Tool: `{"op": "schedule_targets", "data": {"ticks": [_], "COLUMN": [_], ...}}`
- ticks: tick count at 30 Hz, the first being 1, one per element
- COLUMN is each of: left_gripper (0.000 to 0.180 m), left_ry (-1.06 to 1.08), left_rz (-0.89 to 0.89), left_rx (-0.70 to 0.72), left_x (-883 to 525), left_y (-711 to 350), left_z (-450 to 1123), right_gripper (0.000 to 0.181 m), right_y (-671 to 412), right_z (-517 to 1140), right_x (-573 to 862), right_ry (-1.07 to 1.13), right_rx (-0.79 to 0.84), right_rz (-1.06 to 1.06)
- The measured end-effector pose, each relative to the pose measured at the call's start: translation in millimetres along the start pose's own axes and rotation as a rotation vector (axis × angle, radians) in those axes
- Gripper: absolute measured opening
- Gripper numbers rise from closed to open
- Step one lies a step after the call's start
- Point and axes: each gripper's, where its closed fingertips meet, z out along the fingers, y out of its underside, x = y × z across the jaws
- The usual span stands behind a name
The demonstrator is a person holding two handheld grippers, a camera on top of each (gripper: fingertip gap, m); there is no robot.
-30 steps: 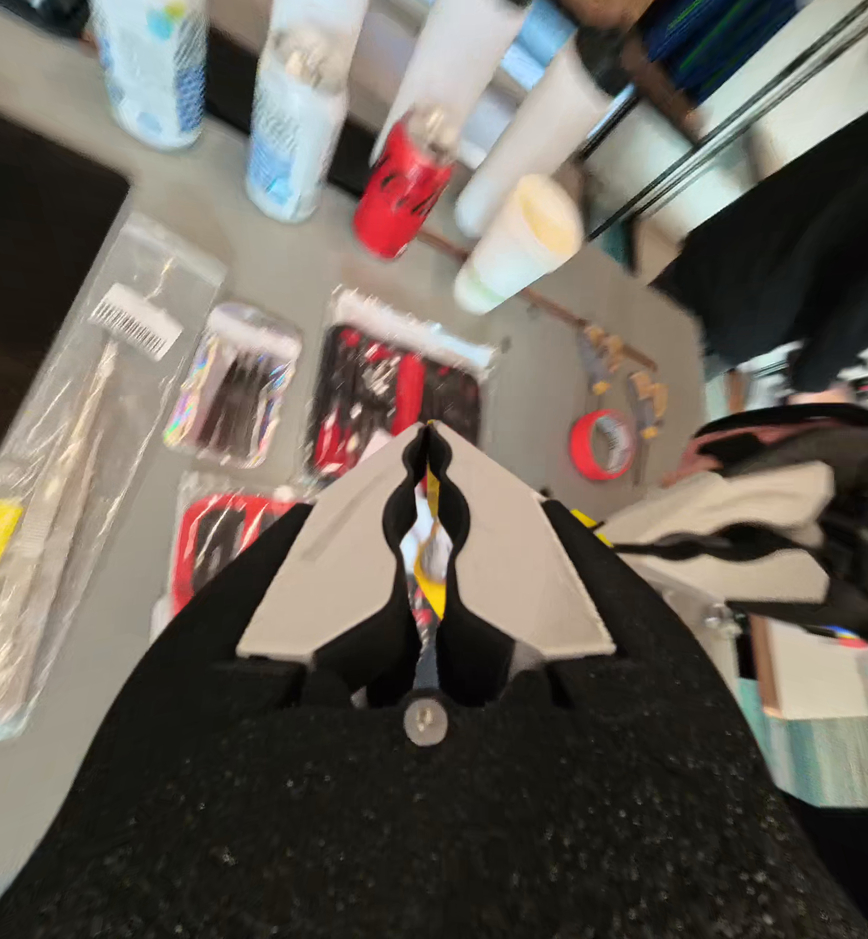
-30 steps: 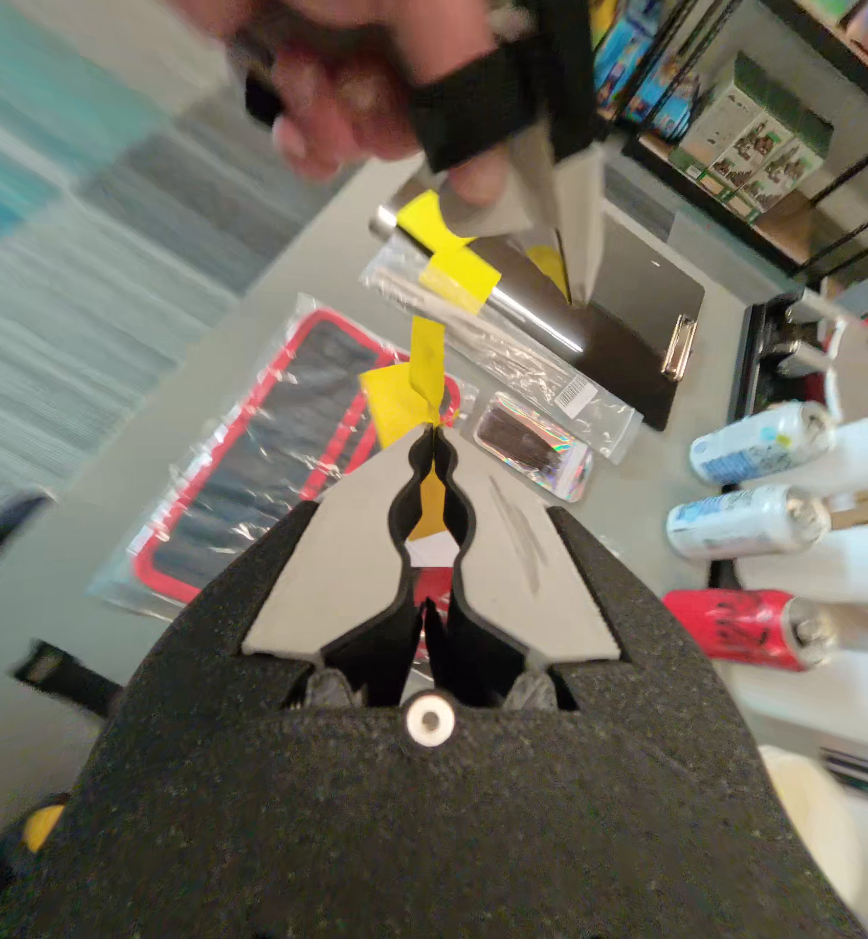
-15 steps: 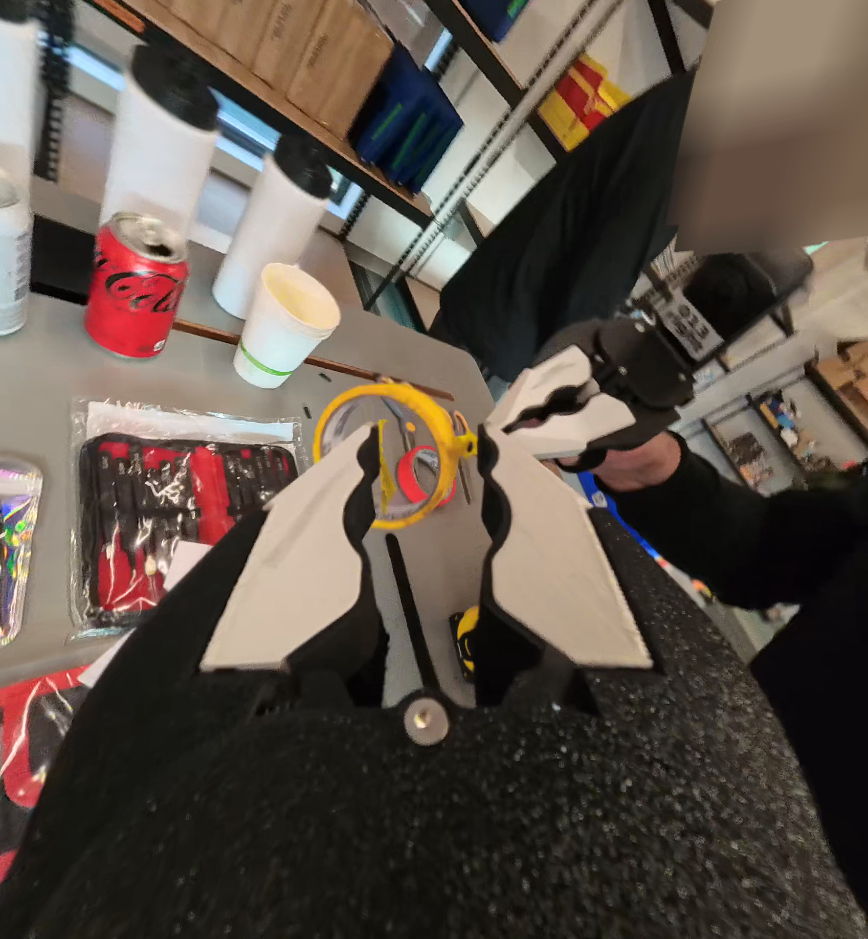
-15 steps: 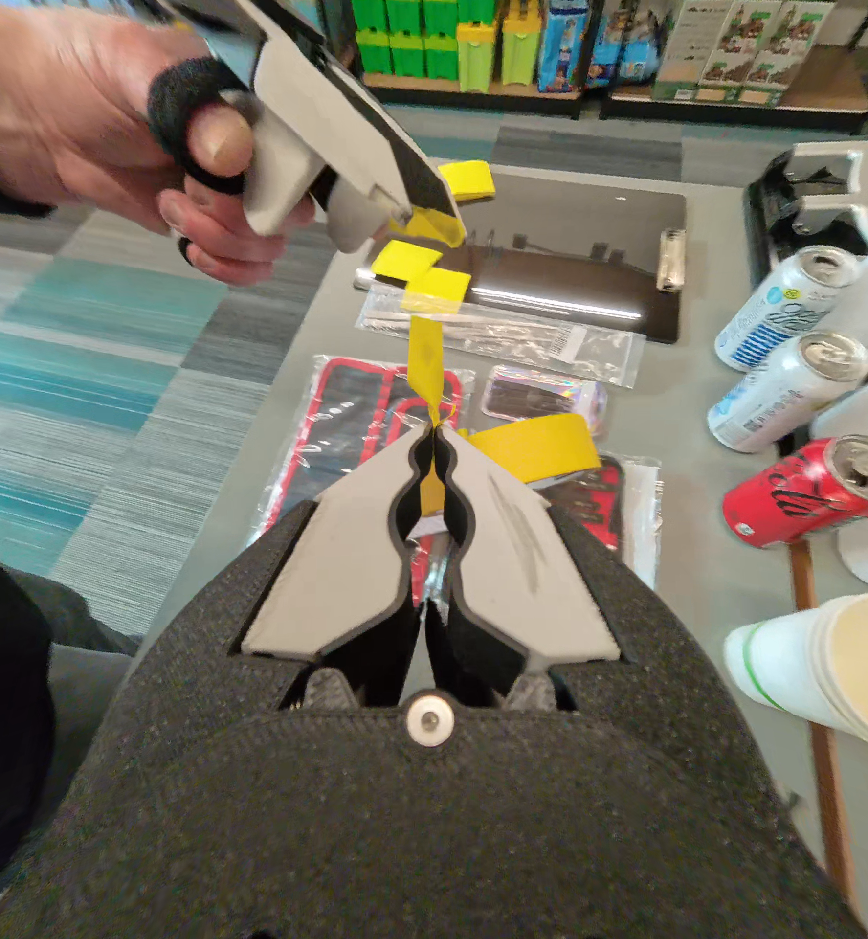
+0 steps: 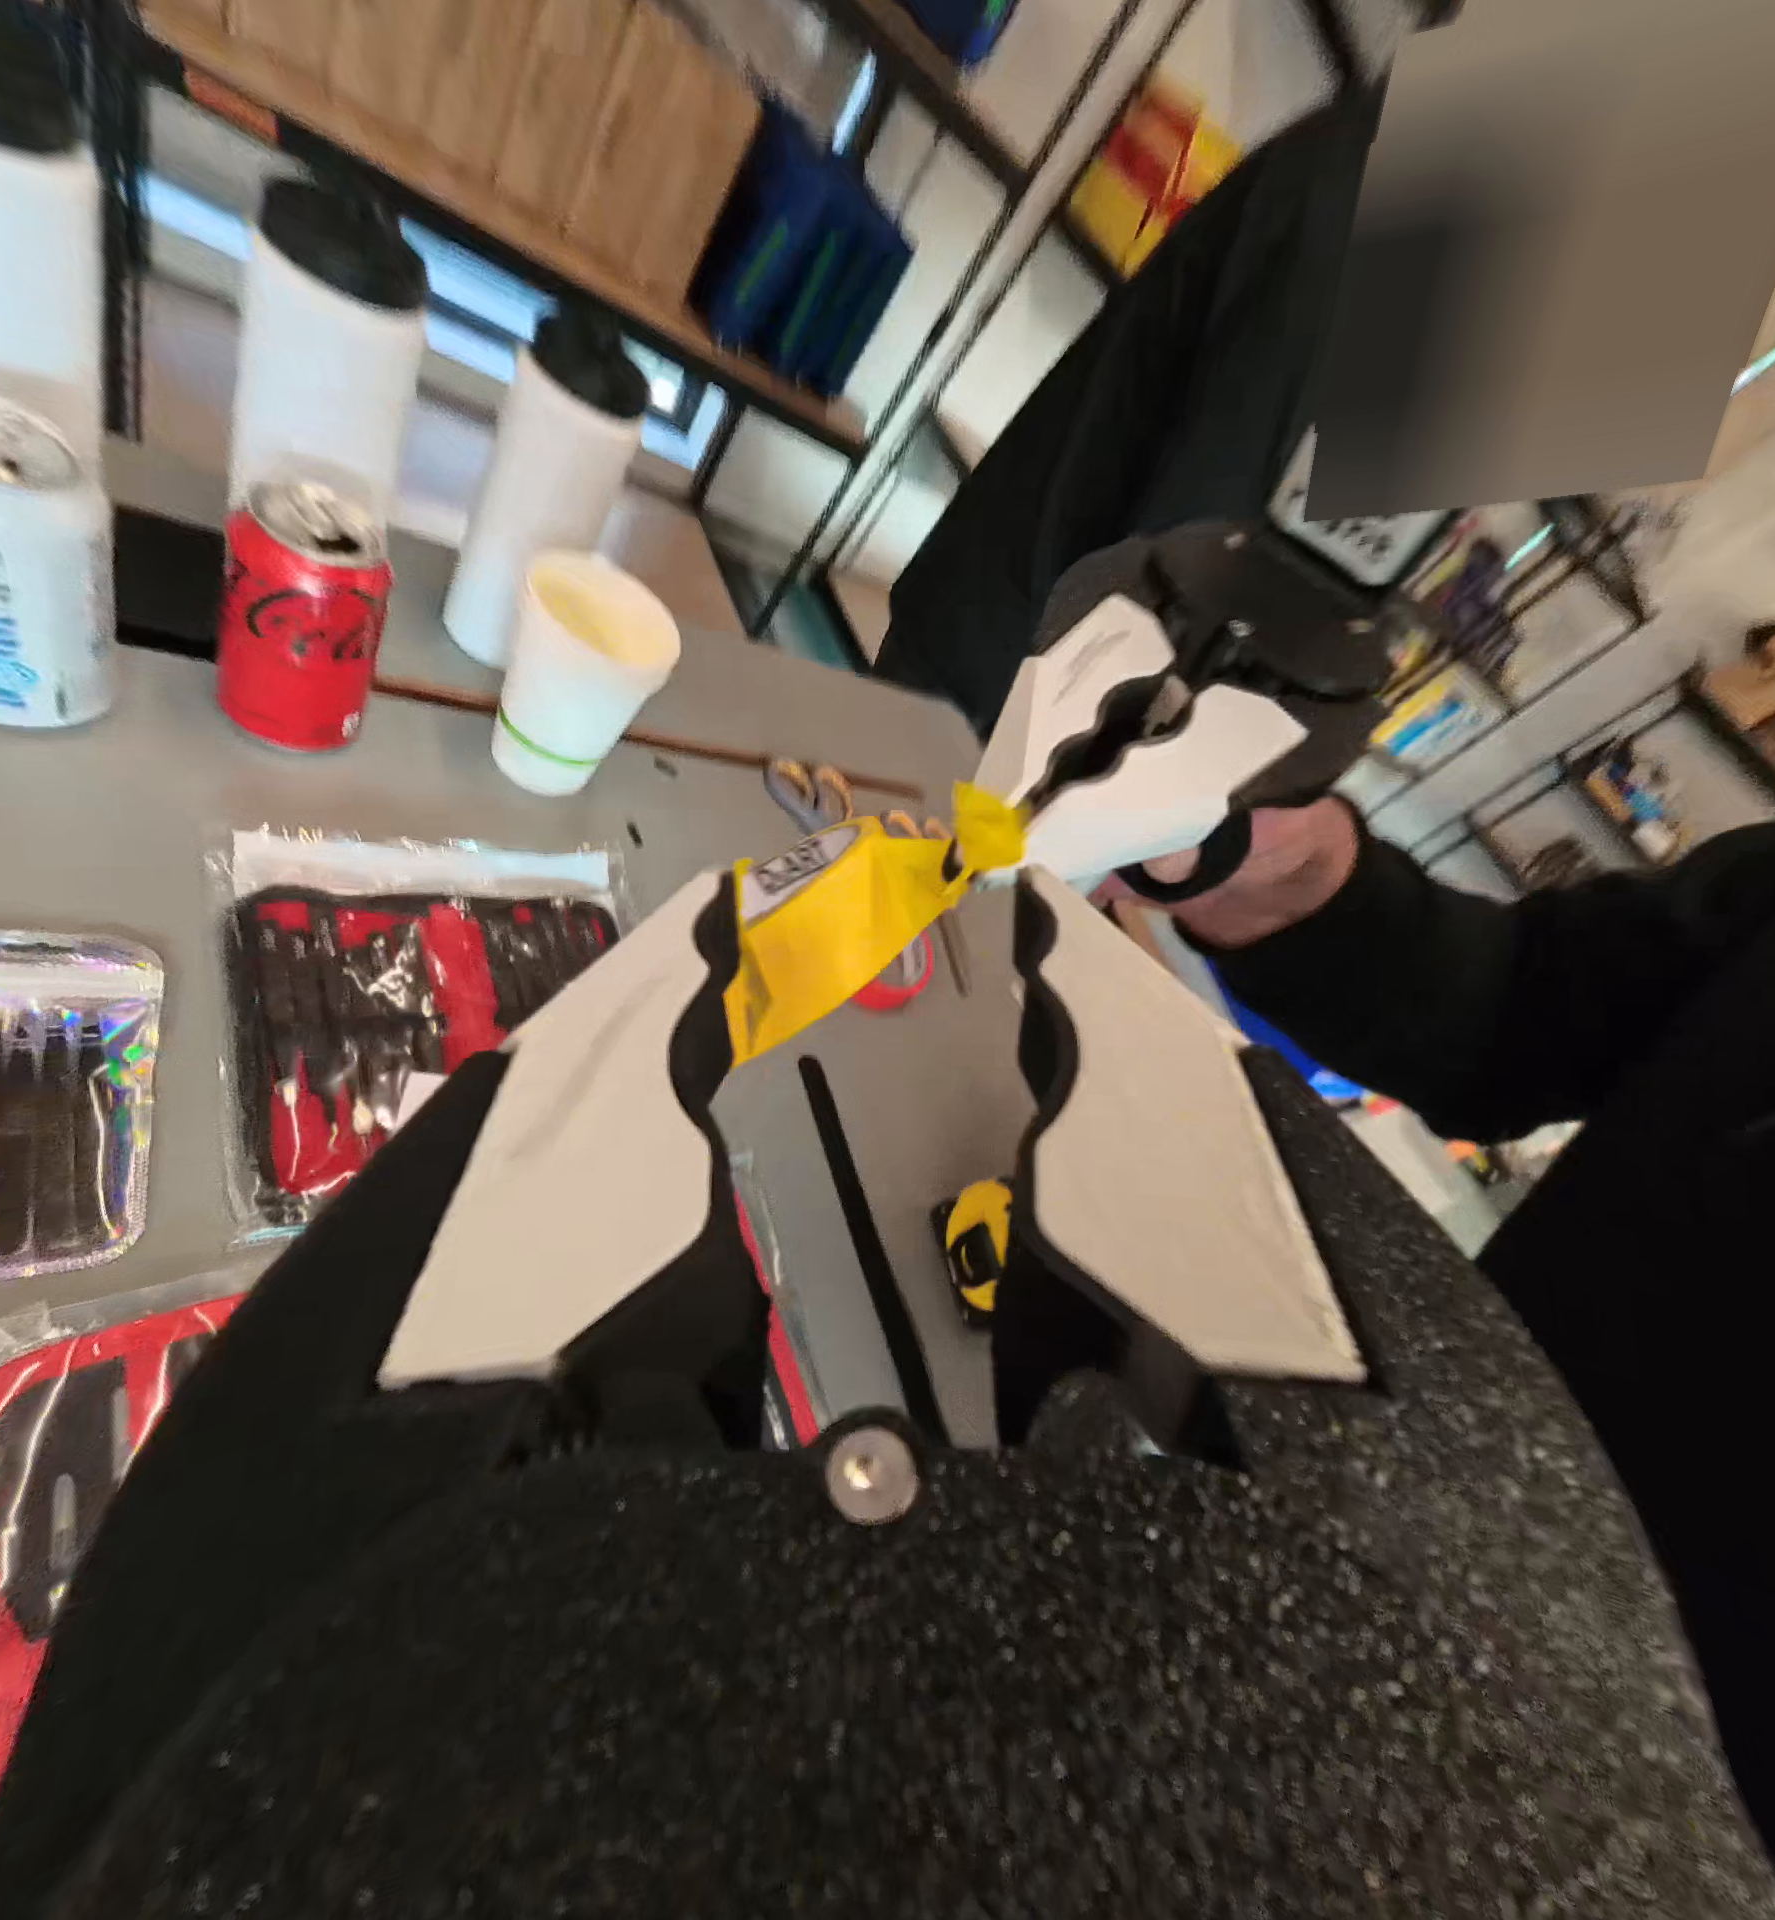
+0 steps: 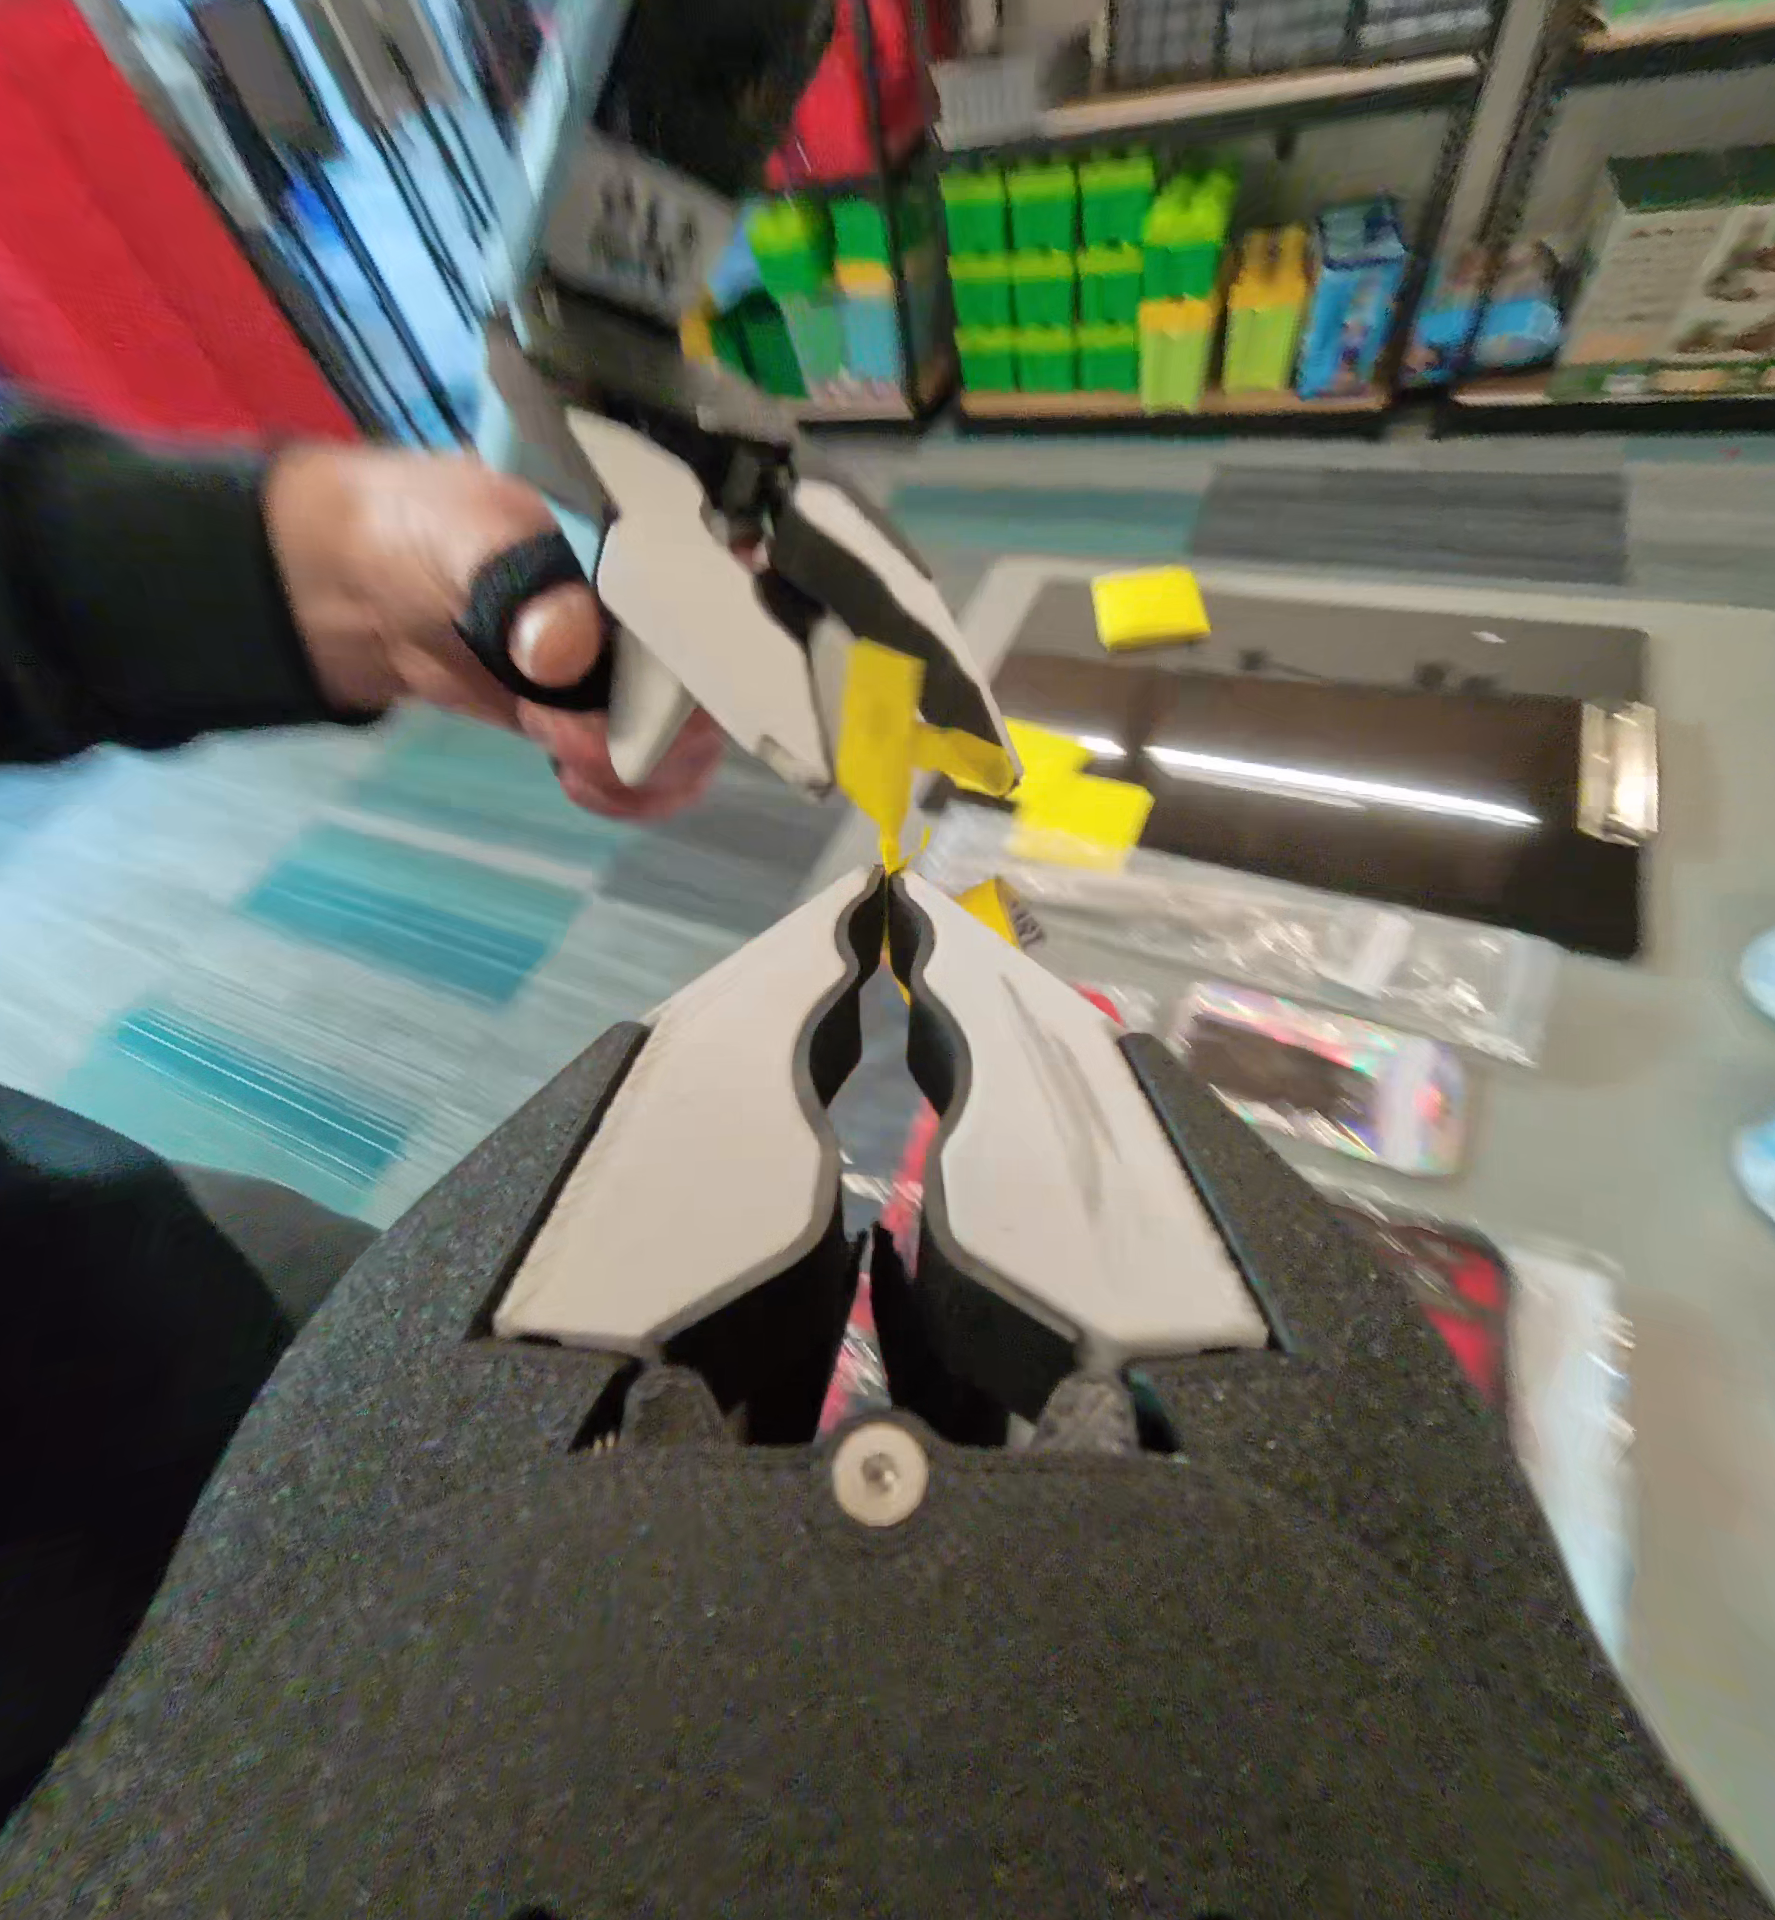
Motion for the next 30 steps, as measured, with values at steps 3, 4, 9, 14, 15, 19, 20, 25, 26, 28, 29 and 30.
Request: {"op": "schedule_targets", "data": {"ticks": [3, 4, 9, 14, 15, 19, 20, 25, 26, 28, 29, 30], "left_gripper": [0.064, 0.065, 0.051, 0.026, 0.027, 0.026, 0.026, 0.026, 0.026, 0.026, 0.025, 0.026], "left_ry": [0.018, -0.006, -0.079, -0.148, -0.167, -0.219, -0.197, -0.113, -0.094, -0.065, -0.047, -0.030], "left_rz": [-0.010, 0.018, 0.183, 0.258, 0.257, 0.331, 0.373, 0.507, 0.496, 0.467, 0.462, 0.463], "left_rx": [0.063, 0.049, 0.001, 0.031, -0.001, -0.114, -0.120, -0.233, -0.257, -0.307, -0.337, -0.365], "left_x": [-3.3, -5.0, -19.9, -60.9, -72.3, -119.6, -123.7, -140.4, -146.7, -159.9, -164.1, -167.2], "left_y": [-5.2, -3.2, -5.9, -18.1, -16.1, -14.5, -17.6, -34.4, -33.1, -26.7, -23.3, -20.4], "left_z": [-30.9, -35.2, -48.0, -81.8, -91.4, -137.6, -150.0, -202.0, -205.1, -198.6, -191.5, -183.0], "right_gripper": [0.000, 0.000, 0.000, 0.000, 0.000, 0.000, 0.000, 0.000, 0.000, 0.000, 0.000, 0.000], "right_y": [-45.7, -56.8, -100.5, -120.5, -122.7, -126.0, -126.4, -135.9, -137.8, -144.2, -145.9, -146.2], "right_z": [13.6, 20.6, 66.1, 119.7, 130.1, 176.4, 184.3, 218.1, 222.8, 232.1, 236.7, 241.4], "right_x": [-5.1, -4.4, -7.1, 4.1, 10.6, 35.3, 41.5, 43.4, 40.9, 31.5, 28.3, 25.5], "right_ry": [-0.132, -0.145, -0.224, -0.176, -0.134, 0.041, 0.088, 0.178, 0.250, 0.376, 0.456, 0.531], "right_rx": [0.164, 0.188, 0.270, 0.289, 0.298, 0.346, 0.365, 0.547, 0.551, 0.528, 0.489, 0.422], "right_rz": [0.155, 0.170, 0.263, 0.298, 0.292, 0.348, 0.370, 0.582, 0.556, 0.488, 0.437, 0.363]}}
